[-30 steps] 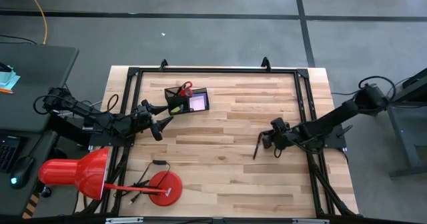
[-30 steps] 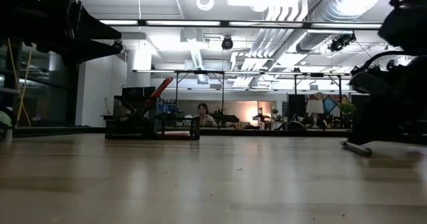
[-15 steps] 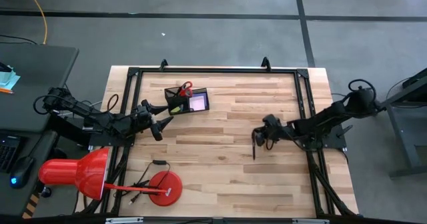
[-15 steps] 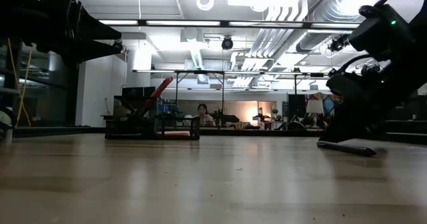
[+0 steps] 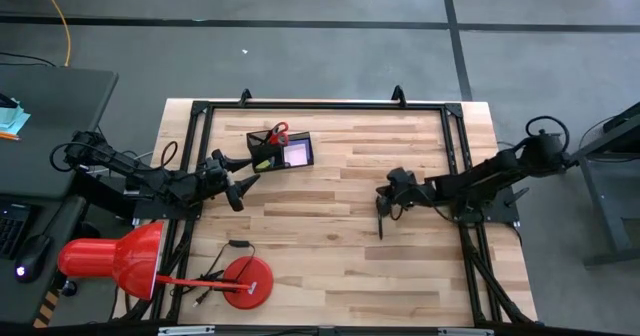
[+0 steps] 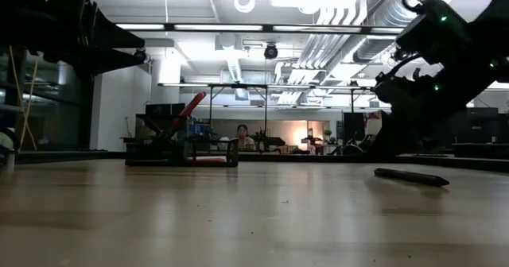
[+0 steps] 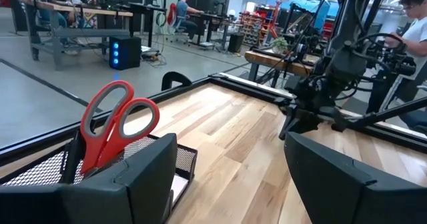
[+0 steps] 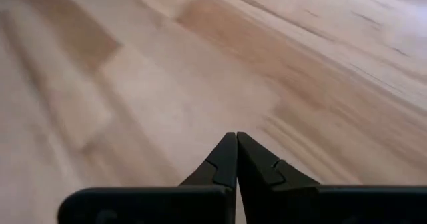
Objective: Pick and place office supplies into organizer
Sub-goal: Put the black pen into the desk organizer
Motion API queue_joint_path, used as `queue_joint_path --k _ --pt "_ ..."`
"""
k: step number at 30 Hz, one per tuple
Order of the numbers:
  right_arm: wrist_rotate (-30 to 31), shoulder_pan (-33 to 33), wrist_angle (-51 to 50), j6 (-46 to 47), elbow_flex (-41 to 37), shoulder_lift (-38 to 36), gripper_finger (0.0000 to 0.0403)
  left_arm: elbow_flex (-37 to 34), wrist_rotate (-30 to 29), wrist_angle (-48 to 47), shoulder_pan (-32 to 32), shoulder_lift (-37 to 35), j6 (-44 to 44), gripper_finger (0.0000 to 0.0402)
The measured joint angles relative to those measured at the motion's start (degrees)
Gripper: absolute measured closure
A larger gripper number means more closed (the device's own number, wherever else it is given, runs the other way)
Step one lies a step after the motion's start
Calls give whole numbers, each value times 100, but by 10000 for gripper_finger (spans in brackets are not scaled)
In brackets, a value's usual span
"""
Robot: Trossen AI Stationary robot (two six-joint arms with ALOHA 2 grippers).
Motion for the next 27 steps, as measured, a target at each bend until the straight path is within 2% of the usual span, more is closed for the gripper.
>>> queue_joint_path --k 4,6,15,19,23,27 --pt "-12 11 -1320 861 427 16 403 0 -1 -50 -1 1 0 135" --pt "-138 107 -1675 1134 565 83 403 0 -1 -50 0 1 2 135" --pt "-107 553 -1529 1437 1115 882 403 0 -1 -48 0 -1 0 135" --pt "-171 640 -1306 1075 1455 1266 403 1 1 -51 0 -1 0 135" --pt "-480 716 -894 809 1722 1596 403 0 -1 -64 0 -1 0 135" --pt "-347 723 -1250 682 1937 1679 403 0 -1 -94 0 -1 0 135"
